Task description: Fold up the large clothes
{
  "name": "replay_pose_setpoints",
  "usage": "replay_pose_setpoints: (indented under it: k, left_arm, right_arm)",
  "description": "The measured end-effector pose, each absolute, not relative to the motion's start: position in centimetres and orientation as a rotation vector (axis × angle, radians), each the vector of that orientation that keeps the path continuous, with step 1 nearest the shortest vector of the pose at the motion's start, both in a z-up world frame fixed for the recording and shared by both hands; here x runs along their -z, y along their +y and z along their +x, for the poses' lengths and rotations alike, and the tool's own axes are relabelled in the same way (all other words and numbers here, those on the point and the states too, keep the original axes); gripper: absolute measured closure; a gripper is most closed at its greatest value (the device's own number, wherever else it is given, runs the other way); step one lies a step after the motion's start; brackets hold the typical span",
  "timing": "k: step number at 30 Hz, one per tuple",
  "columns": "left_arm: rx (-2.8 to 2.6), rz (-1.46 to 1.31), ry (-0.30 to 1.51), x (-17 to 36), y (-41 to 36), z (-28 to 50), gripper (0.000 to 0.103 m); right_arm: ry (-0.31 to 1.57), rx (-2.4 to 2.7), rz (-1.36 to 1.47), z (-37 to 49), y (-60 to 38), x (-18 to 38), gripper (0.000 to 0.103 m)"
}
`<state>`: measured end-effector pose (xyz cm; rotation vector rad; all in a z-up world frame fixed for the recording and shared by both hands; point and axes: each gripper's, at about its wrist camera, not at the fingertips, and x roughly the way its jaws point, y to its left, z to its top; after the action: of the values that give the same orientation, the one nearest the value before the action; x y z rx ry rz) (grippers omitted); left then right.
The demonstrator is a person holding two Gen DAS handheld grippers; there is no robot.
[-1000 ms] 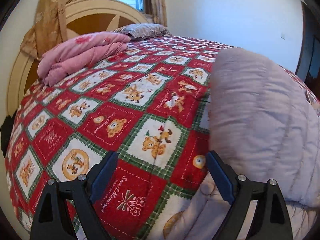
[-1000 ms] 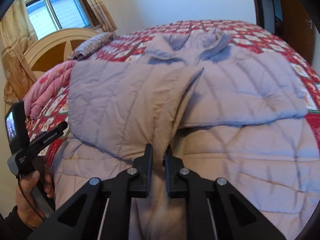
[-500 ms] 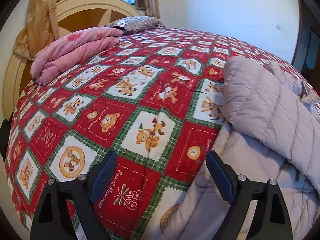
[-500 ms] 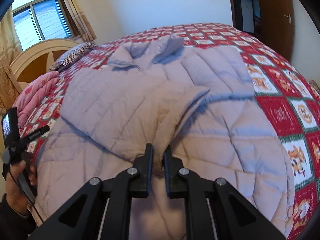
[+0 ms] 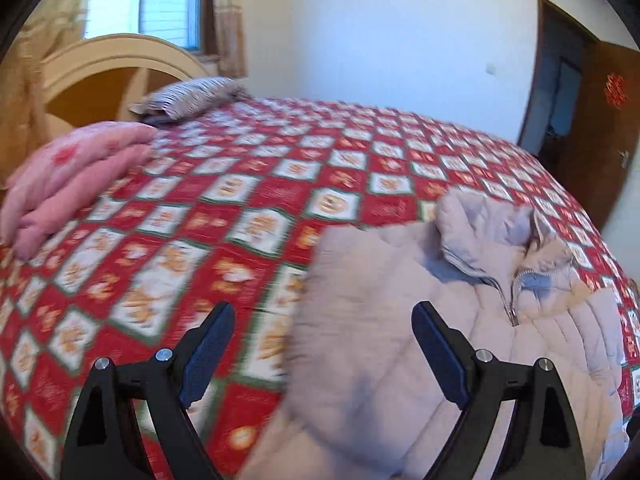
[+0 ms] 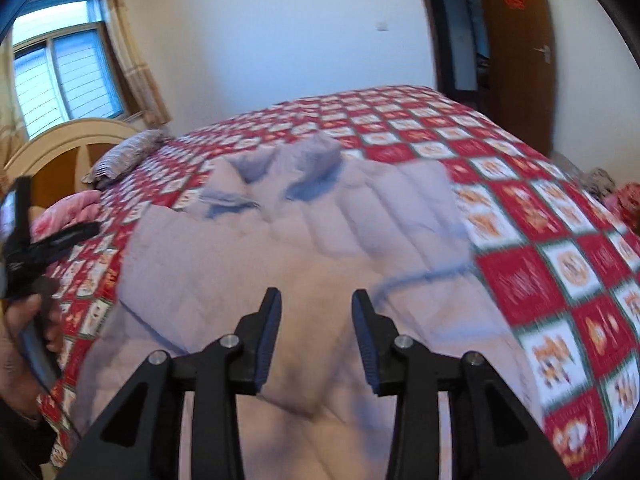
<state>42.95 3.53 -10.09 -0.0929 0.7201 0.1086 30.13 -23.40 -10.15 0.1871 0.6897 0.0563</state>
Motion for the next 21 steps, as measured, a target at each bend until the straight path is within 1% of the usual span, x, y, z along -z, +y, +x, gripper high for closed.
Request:
replay_pose_setpoints:
  k: [4, 8, 13, 21]
  left_arm:
    - [-0.09, -0.044, 0.792, 13.8, 1.3, 45.8, 0.013]
    - [-0.093, -0.013, 0.852, 17.1, 0.4, 47.3, 0.013]
    - [-0.088, -0.001, 0.825, 18.6, 0.1, 47.1, 0.009]
    - [-0.072, -0.053, 0.846, 19.5, 0.7, 47.3, 0.003]
  right_arm:
    - [0.724, -0.109, 0.182, 34.0, -21.2, 11.1, 0.063]
    - [0.787, -0.093, 0.153, 36.3, -20.4, 13.8, 0.063]
    - [0.834, -0.08, 0.157, 36.7, -21.0, 17.0, 0.063]
    - [0.846, -0.073, 0.125, 36.7, -21.0, 18.4, 0.064]
